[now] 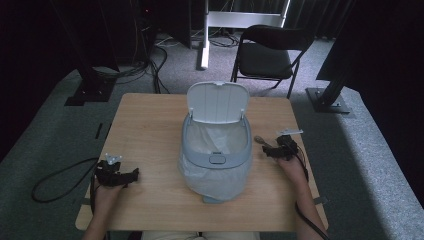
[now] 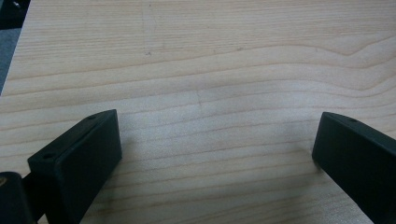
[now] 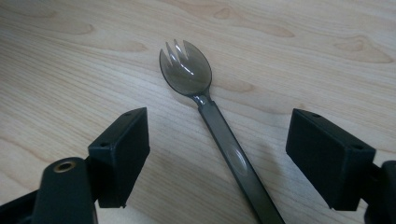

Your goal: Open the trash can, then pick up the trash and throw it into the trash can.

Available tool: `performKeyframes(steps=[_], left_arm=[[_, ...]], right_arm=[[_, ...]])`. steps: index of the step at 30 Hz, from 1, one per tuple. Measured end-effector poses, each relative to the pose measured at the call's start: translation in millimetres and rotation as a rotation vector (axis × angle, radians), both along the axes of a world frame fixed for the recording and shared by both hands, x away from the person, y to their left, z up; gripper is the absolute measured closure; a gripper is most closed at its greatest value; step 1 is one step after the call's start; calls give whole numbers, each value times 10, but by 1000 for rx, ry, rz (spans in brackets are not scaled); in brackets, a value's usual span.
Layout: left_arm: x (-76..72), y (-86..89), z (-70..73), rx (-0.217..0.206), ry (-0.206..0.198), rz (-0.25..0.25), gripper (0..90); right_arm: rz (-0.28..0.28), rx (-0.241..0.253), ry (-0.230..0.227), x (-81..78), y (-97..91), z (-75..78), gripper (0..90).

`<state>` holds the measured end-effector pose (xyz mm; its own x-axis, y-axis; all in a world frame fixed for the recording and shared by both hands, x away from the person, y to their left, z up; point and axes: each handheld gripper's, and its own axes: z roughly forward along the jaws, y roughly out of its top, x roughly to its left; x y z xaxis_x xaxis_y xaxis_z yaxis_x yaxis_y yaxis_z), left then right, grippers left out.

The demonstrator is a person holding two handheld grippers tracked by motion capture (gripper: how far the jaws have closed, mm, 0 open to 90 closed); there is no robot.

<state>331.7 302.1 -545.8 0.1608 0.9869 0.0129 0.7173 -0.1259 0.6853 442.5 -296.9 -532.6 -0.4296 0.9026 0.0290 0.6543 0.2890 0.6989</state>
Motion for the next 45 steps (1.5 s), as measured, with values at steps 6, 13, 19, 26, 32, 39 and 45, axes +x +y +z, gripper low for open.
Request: performKeyframes(steps=[6, 13, 19, 26, 32, 39, 45], left_arm=[[-3, 0, 1, -2, 1, 0, 14], [-1, 2, 1, -1, 1, -3, 14], [-4, 3, 0, -2, 0, -5, 14], [-4, 3, 0, -1, 0, -5, 14], [-8, 6, 1, 2, 2, -8, 14], [-7, 6, 1, 0, 2, -8, 14], [-5, 6, 0, -1, 1, -8, 14]], right_arm=[[-17, -1, 19, 26, 4, -72, 231], [-23, -30, 9, 16, 33, -92, 246], [-10, -25, -5, -18, 27, -76, 433], [-13, -20, 7, -39, 38, -48, 717], [-31, 1, 1, -53, 46, -59, 791], [-59, -8, 5, -71, 84, -48, 797], [-61, 65, -22, -190, 19, 32, 797]])
